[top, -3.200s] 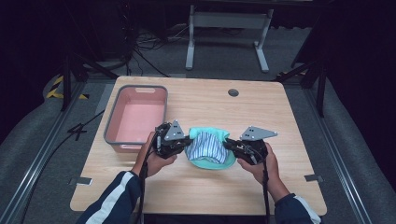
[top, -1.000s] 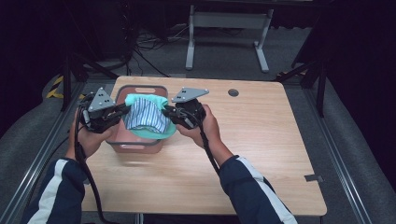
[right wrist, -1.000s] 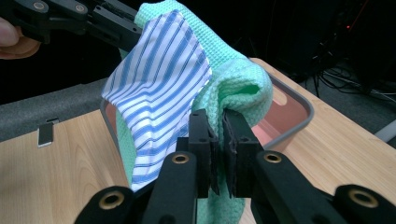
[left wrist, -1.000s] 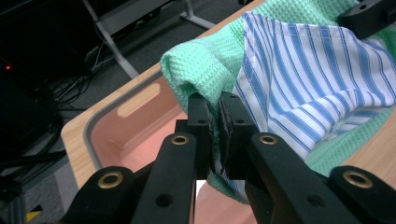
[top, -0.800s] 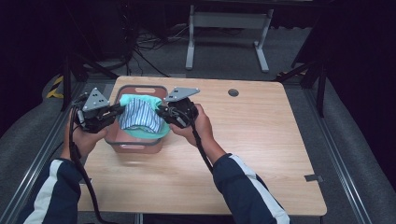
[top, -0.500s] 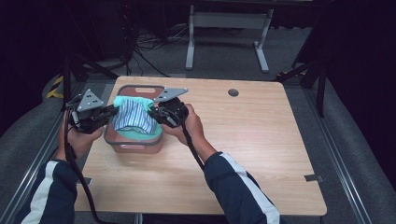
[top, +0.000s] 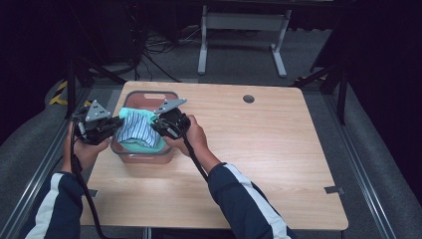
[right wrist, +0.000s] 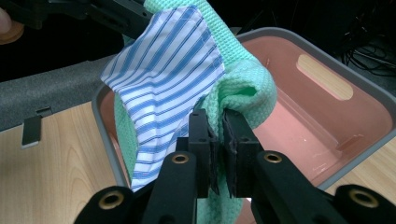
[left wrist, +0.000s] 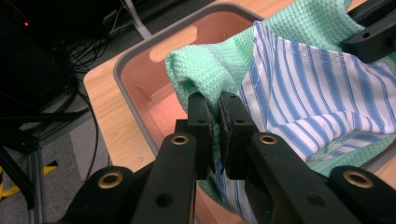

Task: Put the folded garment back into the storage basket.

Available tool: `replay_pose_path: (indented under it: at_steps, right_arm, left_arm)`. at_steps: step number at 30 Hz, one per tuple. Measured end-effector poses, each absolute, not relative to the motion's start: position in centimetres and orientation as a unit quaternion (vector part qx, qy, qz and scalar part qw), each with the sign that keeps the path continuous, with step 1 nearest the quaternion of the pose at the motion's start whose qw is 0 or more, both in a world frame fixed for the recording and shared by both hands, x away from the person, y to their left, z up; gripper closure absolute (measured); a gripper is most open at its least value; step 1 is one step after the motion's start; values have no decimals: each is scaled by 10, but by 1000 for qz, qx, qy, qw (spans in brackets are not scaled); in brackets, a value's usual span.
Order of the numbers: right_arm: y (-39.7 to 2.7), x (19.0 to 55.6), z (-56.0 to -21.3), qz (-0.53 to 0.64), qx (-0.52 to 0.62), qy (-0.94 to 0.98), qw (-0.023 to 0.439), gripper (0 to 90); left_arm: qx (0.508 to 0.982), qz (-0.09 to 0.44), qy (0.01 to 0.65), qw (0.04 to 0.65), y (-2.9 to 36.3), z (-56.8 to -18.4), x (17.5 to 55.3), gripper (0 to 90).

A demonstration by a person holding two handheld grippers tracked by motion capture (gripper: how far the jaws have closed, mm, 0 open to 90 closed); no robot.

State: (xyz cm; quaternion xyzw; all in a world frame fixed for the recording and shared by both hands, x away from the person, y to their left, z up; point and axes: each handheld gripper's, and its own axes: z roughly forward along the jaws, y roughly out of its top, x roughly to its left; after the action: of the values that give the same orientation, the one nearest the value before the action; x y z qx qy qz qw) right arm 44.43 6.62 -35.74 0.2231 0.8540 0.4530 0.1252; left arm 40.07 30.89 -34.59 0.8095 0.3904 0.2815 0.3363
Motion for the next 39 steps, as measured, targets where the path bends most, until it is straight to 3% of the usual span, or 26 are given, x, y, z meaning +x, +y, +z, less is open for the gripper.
replay_pose_path:
  at_steps: [29, 39]
  right_arm:
    - [68, 464, -390, 417, 254, 864, 119, 812]
    - [66, 467, -391, 409, 261, 866, 123, 776]
  left_arm:
    - [819, 277, 409, 292, 295, -376, 424, 834]
    - [810, 280, 420, 297, 295, -378, 425, 764]
